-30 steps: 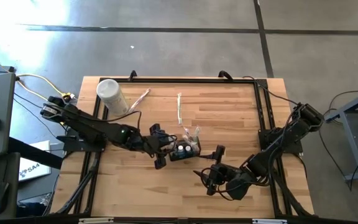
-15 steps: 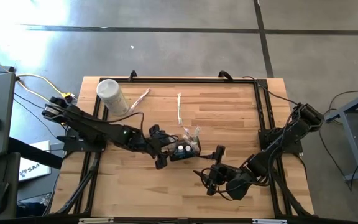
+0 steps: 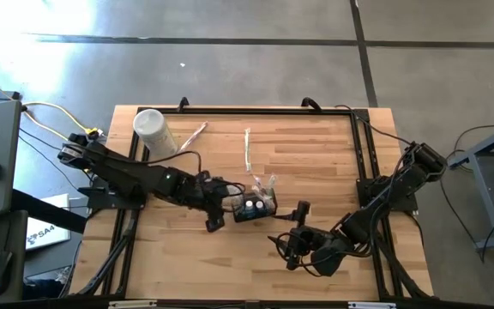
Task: Pick & Place toothbrushing station
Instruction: Put the purple toothbrush into the black wire organizer
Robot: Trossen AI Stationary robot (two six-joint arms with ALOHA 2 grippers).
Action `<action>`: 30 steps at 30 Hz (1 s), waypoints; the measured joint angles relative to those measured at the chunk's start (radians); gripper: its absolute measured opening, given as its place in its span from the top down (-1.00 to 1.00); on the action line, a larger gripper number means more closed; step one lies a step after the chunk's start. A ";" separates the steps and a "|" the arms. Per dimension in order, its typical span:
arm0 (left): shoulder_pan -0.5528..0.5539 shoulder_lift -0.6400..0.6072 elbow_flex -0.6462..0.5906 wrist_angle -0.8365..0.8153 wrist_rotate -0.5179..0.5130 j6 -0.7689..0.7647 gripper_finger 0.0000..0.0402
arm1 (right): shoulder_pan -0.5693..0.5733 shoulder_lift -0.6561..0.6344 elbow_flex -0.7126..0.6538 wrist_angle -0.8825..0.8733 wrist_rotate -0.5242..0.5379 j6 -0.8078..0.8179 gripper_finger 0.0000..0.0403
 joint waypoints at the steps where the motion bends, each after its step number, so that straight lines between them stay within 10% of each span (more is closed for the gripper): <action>1: -0.007 0.000 0.007 -0.045 0.009 -0.036 -0.13 | 0.000 0.000 0.000 -0.003 -0.006 0.000 -0.34; 14: 0.032 0.000 0.036 -0.472 -0.025 -0.263 -0.13 | -0.002 0.000 0.000 -0.084 0.005 0.022 -0.34; 30: 0.756 0.001 0.036 -0.382 0.138 0.247 -0.13 | -0.091 0.000 0.000 -0.094 -0.005 -0.012 -0.34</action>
